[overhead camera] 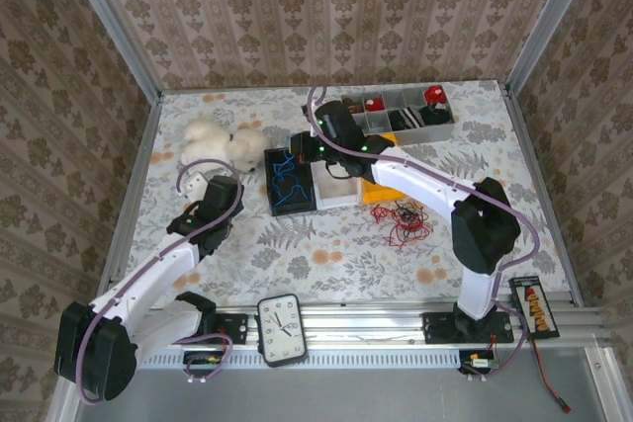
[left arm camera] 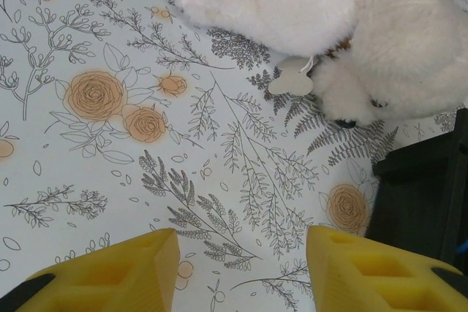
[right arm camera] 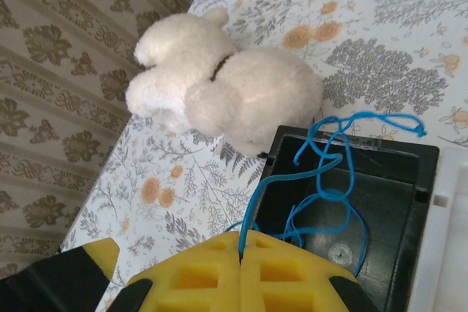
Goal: Untangle the cables
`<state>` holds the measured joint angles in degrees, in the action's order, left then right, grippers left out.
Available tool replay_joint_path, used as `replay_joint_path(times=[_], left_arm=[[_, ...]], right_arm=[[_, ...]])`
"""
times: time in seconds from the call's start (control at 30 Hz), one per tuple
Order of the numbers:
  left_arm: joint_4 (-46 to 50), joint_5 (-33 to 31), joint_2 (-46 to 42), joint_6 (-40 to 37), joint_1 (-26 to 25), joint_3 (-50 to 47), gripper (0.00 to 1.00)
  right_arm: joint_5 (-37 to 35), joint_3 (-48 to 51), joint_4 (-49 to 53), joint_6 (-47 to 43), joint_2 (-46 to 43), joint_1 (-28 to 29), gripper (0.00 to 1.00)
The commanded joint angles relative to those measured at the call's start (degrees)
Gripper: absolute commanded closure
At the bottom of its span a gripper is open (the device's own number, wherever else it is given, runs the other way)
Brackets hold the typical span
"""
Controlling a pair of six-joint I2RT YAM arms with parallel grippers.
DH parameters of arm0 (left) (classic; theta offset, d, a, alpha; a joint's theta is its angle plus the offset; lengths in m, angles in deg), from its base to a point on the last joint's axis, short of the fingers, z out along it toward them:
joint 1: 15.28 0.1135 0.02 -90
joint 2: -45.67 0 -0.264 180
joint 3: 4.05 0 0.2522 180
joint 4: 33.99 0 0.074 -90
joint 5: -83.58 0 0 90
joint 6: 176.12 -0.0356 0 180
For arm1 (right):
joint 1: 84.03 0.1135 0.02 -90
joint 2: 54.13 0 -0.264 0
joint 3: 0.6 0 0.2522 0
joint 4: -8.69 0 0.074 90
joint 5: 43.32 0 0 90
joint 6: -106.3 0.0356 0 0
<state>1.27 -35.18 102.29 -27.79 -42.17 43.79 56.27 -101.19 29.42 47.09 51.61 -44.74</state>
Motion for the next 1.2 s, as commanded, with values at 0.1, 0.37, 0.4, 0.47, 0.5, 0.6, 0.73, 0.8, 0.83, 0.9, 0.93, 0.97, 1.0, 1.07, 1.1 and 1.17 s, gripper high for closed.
replay_joint_path(times=[0.1,0.37,0.4,0.47,0.5,0.6,0.73,0.8,0.83,0.9,0.93,0.97,1.0,1.07,1.1,1.17], left_arm=[[0.9,-0.4,1.2,-0.1,0.4,-0.1,0.5],[-1.9,2.4,4.0,-3.0,0.4,1.4,0.5],[-2.4,2.7,4.2,-3.0,0.4,1.4,0.5],[-3.0,3.4,4.5,-3.0,0.4,1.5,0.5],[-3.4,3.7,4.5,-3.1,0.4,1.5,0.5],[-4.2,4.8,4.9,-3.9,0.4,1.8,0.5],[-6.8,7.0,5.7,-6.5,0.4,2.2,0.5],[-9.1,8.6,6.1,-8.2,-0.2,2.1,0.5],[-10.3,9.2,6.3,-8.9,-0.5,2.1,0.5],[-13.2,10.5,6.9,-10.8,-1.7,2.1,0.5],[-14.3,10.9,7.2,-11.6,-2.3,2.2,0.5],[-15.4,11.2,7.6,-12.7,-3.3,2.3,0.5],[-16.7,11.5,8.0,-13.8,-4.2,2.5,0.5],[-18.5,12.1,8.9,-16.0,-5.9,3.0,0.5],[-19.6,12.7,9.4,-16.8,-6.8,3.1,0.5],[-22.3,14.7,10.4,-18.0,-7.9,3.2,0.5]], right_arm=[[2.6,-2.5,2.8,-1.2,3.5,0.5,1.0],[3.5,-4.9,5.5,-1.0,8.8,0.6,1.0],[3.8,-5.5,6.0,-1.1,9.6,0.6,0.99],[4.2,-7.1,7.2,-1.4,10.5,0.6,0.91],[3.8,-7.8,8.0,-1.6,10.7,0.5,0.82],[-0.3,-7.2,8.8,-2.2,8.5,0.5,0.53],[-10.2,-3.1,8.9,-2.3,2.2,0.4,0.37],[-16.2,0.1,8.9,-1.5,-1.5,0.4,0.37],[-19.1,2.0,8.9,-1.0,-3.4,0.3,0.36],[-24.1,5.8,9.2,0.3,-7.2,-0.1,0.36],[-26.1,8.1,9.3,1.2,-9.2,-0.7,0.36],[-27.9,10.5,9.4,2.4,-11.4,-1.1,0.36],[-28.9,13.1,9.2,3.3,-13.6,-2.0,0.37],[-29.3,17.4,9.5,4.8,-17.3,-3.7,0.37],[-29.6,19.3,10.3,5.6,-18.9,-4.8,0.37],[-30.2,22.3,12.7,7.2,-21.7,-6.7,0.38]])
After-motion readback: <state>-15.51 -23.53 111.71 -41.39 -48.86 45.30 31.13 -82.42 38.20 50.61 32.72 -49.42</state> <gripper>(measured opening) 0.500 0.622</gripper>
